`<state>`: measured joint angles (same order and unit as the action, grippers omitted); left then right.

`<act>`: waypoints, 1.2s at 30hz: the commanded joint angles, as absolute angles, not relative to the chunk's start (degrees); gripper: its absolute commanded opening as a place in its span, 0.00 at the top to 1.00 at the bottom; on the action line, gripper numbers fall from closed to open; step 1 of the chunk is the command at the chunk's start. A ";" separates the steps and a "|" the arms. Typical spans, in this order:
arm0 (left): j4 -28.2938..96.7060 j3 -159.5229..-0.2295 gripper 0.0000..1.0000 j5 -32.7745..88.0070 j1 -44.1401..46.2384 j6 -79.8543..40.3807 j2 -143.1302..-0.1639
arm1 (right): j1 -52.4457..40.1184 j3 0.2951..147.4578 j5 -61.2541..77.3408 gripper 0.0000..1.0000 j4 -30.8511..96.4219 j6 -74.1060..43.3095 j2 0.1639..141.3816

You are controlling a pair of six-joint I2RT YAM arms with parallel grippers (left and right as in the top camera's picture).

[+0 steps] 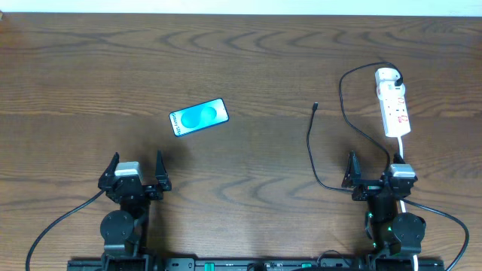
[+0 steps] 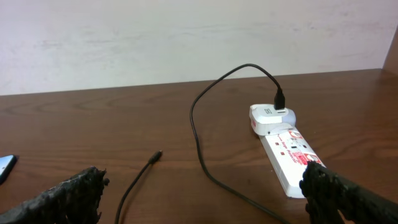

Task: Plug charger to phone and switch on socket
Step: 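Raise the left arm from rest toward the blue phone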

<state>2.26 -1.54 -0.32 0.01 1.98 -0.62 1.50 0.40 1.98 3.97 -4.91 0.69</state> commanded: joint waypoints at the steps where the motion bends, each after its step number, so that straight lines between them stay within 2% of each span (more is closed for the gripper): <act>1: 4.21 -0.23 0.07 -0.62 -0.21 2.96 -0.23 | 1.08 0.30 2.52 0.01 4.12 -4.21 0.32; 22: 2.83 -0.27 0.07 -1.74 -0.19 2.52 -0.23 | 1.08 0.30 2.52 0.01 4.12 -4.21 0.32; 26: -5.78 -0.82 0.07 4.62 -0.19 2.31 -0.23 | 1.08 0.30 2.52 0.01 4.12 -4.21 0.32; 31: -14.02 -2.90 0.07 4.75 -0.21 2.31 -0.23 | 1.08 0.30 2.52 0.01 4.12 -4.21 0.32; 36: -16.80 -5.23 0.07 4.73 -0.21 2.31 -0.27 | 1.08 0.30 2.52 0.01 4.12 -4.21 0.32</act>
<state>-15.90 -1.69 4.23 0.01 1.93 -0.62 1.52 0.40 1.98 3.95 -4.91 0.69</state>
